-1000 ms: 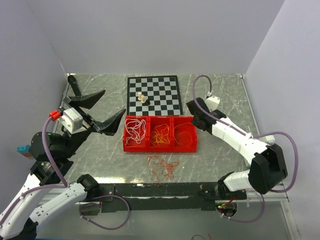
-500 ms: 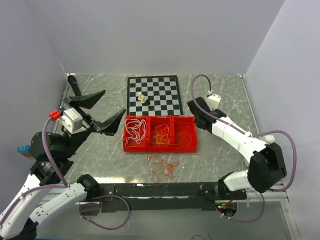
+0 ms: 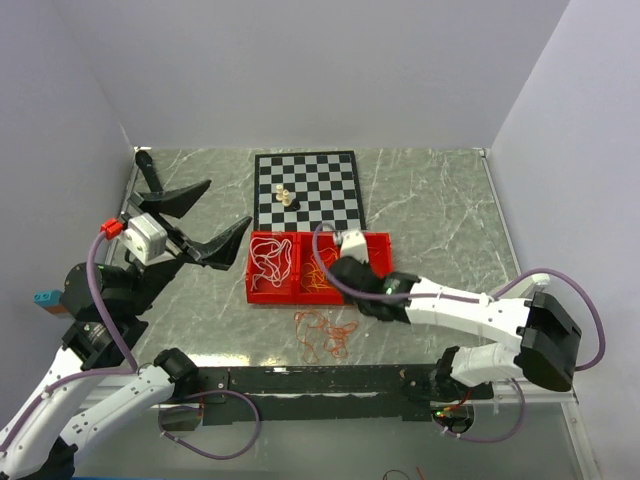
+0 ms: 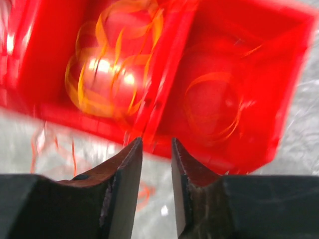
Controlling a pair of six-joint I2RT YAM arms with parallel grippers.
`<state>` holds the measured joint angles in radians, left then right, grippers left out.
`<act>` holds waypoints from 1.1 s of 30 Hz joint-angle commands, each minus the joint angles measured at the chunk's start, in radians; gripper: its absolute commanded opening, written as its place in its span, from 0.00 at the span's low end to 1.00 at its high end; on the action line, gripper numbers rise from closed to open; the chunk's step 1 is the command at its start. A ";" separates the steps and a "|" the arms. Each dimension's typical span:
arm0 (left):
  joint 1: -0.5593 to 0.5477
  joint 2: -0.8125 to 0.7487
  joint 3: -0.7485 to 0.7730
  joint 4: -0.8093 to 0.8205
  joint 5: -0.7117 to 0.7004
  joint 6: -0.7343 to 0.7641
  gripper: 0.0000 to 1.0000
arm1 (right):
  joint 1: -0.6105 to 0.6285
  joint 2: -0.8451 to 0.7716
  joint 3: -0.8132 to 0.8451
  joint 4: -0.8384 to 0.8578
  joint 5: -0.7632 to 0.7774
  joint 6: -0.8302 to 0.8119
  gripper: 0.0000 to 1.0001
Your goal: Untangle the cables
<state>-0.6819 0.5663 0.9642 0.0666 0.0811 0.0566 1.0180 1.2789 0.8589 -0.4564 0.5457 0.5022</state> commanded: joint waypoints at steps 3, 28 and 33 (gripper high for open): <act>0.007 0.000 -0.025 0.024 -0.024 -0.047 0.97 | 0.090 -0.024 -0.096 0.076 0.027 -0.031 0.43; 0.022 -0.008 -0.009 0.007 -0.007 -0.043 0.97 | -0.007 0.048 -0.179 0.393 -0.156 -0.330 0.71; 0.027 -0.009 -0.009 0.010 -0.006 -0.040 0.96 | -0.058 0.039 -0.193 0.403 -0.251 -0.334 0.56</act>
<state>-0.6640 0.5659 0.9352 0.0620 0.0738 0.0296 0.9997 1.3533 0.6811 -0.1024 0.3874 0.1818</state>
